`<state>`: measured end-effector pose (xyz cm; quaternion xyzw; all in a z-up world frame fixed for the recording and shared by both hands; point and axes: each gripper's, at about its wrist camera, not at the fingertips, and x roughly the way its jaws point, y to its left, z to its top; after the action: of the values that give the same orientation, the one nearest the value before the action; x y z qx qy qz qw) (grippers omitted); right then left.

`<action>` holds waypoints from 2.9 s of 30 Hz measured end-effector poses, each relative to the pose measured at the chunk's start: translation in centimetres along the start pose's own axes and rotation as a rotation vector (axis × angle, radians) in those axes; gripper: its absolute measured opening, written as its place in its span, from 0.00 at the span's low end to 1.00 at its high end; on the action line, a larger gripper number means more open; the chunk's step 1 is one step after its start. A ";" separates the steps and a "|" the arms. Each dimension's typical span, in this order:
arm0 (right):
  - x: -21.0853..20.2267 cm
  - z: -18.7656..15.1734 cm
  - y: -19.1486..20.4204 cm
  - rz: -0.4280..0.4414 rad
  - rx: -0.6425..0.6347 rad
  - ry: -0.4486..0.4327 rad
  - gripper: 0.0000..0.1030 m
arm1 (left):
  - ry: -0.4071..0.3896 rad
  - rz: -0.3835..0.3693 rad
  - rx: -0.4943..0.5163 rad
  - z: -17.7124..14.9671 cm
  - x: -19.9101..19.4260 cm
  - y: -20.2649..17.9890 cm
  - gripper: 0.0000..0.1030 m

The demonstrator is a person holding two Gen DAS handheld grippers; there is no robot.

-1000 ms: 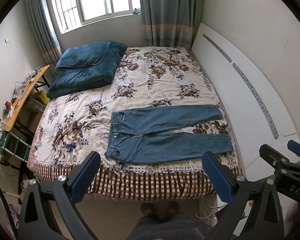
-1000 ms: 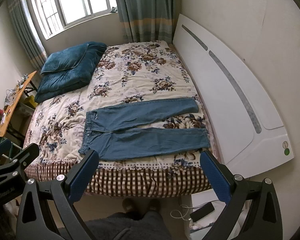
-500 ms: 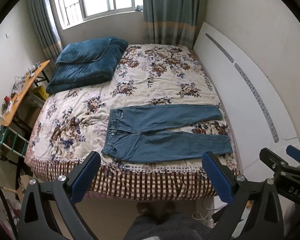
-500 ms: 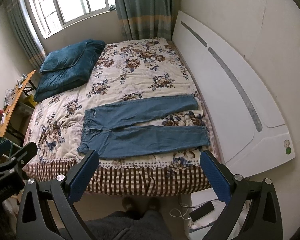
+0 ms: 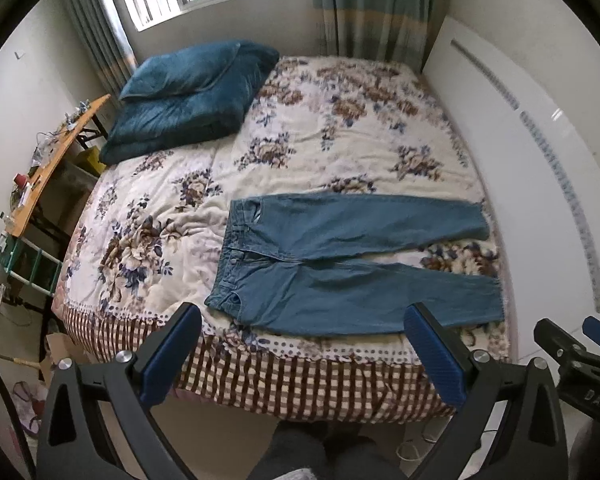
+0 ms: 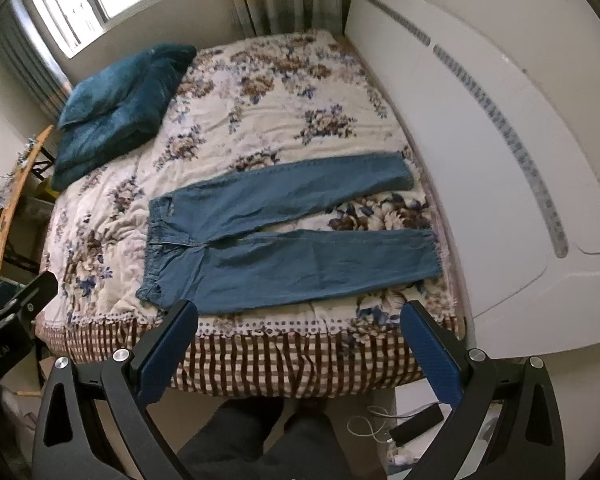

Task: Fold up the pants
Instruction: 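Lower both grippers onto the jeans leg hems and close on them, then lift the hems with both grippers and fold them over onto the waistband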

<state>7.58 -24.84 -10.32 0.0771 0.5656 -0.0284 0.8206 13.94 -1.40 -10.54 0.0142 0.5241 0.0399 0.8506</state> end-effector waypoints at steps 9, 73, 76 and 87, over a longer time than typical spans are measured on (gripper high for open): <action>16.3 11.4 4.0 -0.046 -0.029 0.094 1.00 | 0.112 0.021 0.038 10.9 16.2 3.5 1.00; 50.4 -0.1 2.1 -0.024 -0.436 0.598 0.06 | 0.570 -0.150 0.118 -6.8 43.9 0.0 0.07; 52.2 -3.7 1.8 -0.025 -0.392 0.627 0.06 | 0.626 -0.140 0.041 -10.2 45.6 0.7 0.07; 52.5 -5.3 2.4 0.023 -0.294 0.663 0.64 | 0.598 -0.089 -0.048 -10.9 45.1 1.4 0.17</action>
<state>21.81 -19.45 -60.89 -0.0303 0.7980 0.0892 0.5952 24.35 3.55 -55.47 -0.0410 0.7502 0.0175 0.6597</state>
